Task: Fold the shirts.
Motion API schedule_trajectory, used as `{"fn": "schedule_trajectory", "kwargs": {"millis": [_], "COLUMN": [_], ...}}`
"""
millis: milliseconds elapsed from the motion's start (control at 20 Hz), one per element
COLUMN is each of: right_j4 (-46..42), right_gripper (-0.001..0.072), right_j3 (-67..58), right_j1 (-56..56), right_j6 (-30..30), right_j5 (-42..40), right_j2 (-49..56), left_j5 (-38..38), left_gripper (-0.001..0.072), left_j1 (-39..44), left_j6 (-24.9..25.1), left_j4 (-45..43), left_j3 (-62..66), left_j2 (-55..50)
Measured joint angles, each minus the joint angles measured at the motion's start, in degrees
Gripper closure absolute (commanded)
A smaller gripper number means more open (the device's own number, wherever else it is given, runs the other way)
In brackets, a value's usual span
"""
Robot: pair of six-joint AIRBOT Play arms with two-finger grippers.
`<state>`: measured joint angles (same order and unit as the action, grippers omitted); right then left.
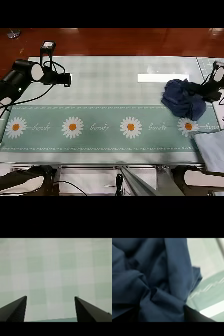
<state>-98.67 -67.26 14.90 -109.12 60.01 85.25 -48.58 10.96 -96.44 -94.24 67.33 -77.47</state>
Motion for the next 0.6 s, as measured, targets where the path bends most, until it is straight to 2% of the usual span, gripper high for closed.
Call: {"fn": "schedule_trajectory", "kwargs": {"millis": [50,100,150,350,600], "right_j4": [1.36,2.93,5.20,18.58,30.14], "right_gripper": [0.0318,0.0582,0.0686,0.0687,0.0688], "right_j3": [0.92,1.49,1.77,-3.21,-16.50], "right_j1": [0.63,1.01,1.27,1.64,1.75], "right_j6": [0.92,1.95,3.63,12.39,17.81], "right_j5": [0.76,1.07,1.62,3.65,1.29], "right_j2": [0.74,1.29,1.62,-0.39,-10.67], "left_j5": [-0.02,-0.26,-1.14,-7.28,-14.95], "left_gripper": [0.0003,0.0003,0.0003,0.0003,0.0003], "left_j1": [-0.02,-0.02,-0.07,-0.59,-0.79], "left_j6": [-0.17,-0.24,-0.37,1.64,3.23], "left_j4": [0.33,0.61,0.87,1.51,3.98], "left_j3": [0.00,0.00,0.07,0.63,-1.81], "left_j2": [-0.07,-0.13,-0.07,2.73,15.26]}}
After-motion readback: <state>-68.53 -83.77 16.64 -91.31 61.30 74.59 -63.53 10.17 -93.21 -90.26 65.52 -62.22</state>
